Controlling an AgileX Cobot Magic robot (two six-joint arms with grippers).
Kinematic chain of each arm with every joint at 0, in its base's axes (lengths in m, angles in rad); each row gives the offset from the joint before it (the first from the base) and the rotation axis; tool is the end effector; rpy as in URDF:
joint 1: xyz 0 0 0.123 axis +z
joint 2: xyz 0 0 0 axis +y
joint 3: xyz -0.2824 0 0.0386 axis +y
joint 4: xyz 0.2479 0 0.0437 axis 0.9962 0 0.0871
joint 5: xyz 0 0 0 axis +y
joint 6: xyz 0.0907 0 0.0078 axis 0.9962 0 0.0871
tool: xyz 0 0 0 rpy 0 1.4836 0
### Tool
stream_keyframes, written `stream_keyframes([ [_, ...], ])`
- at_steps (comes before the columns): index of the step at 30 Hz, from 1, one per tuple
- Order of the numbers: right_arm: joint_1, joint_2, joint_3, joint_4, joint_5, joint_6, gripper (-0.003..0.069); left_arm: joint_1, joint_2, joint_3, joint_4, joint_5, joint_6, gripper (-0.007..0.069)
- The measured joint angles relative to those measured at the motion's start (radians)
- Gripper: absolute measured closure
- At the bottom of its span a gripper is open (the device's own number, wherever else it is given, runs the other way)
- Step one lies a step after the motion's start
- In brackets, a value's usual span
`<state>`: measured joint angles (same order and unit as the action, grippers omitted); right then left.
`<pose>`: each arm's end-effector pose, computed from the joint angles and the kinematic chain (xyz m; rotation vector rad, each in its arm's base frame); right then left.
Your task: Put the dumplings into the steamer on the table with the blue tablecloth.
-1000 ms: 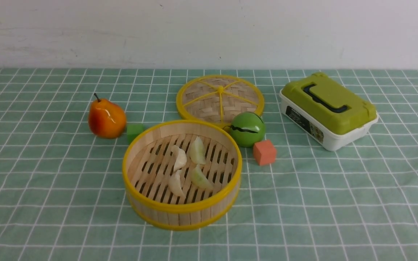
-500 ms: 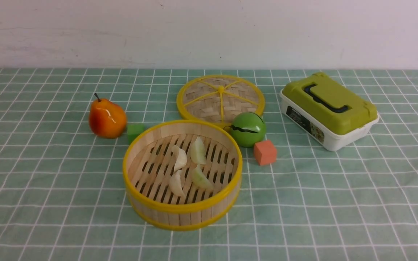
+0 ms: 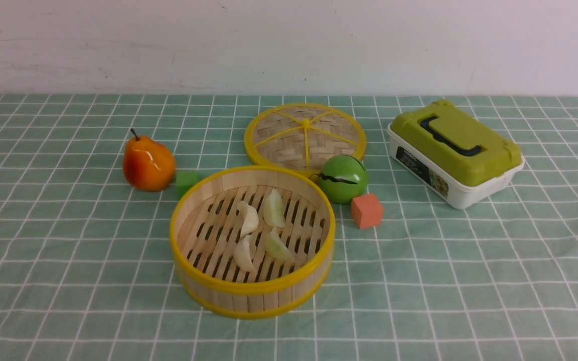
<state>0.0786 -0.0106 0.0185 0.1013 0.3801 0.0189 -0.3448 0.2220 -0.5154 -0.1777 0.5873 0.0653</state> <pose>0.0519 0.0075 0.1734 0.0063 1.8730 0.1672 0.0407 -0.0241 0.3183 0.3039 1.7602 -0.3957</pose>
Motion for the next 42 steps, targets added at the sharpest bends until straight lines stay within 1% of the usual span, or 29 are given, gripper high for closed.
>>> stream_keyframes([
  [34, 0.0, 0.0, 0.0, 0.003, 0.0, 0.0, 0.0616, 0.0, -0.001, 0.005, 0.0, -0.003, 0.0, 0.0523],
  [36, 0.0, 0.0, 0.0, 0.003, 0.0, 0.0, 0.0613, 0.001, -0.024, 0.042, -0.003, -0.04, 0.0, 0.0523],
  [39, 0.0, 0.0, 0.0, 0.003, 0.0, 0.0, 0.0607, 0.033, -0.096, 0.13, 0.011, -0.089, 0.008, 0.0523],
  [42, -0.001, 0.0, 0.0, 0.003, 0.0, 0.0, 0.0601, 0.1, -0.201, 0.246, 0.026, -0.172, -0.027, 0.052],
])
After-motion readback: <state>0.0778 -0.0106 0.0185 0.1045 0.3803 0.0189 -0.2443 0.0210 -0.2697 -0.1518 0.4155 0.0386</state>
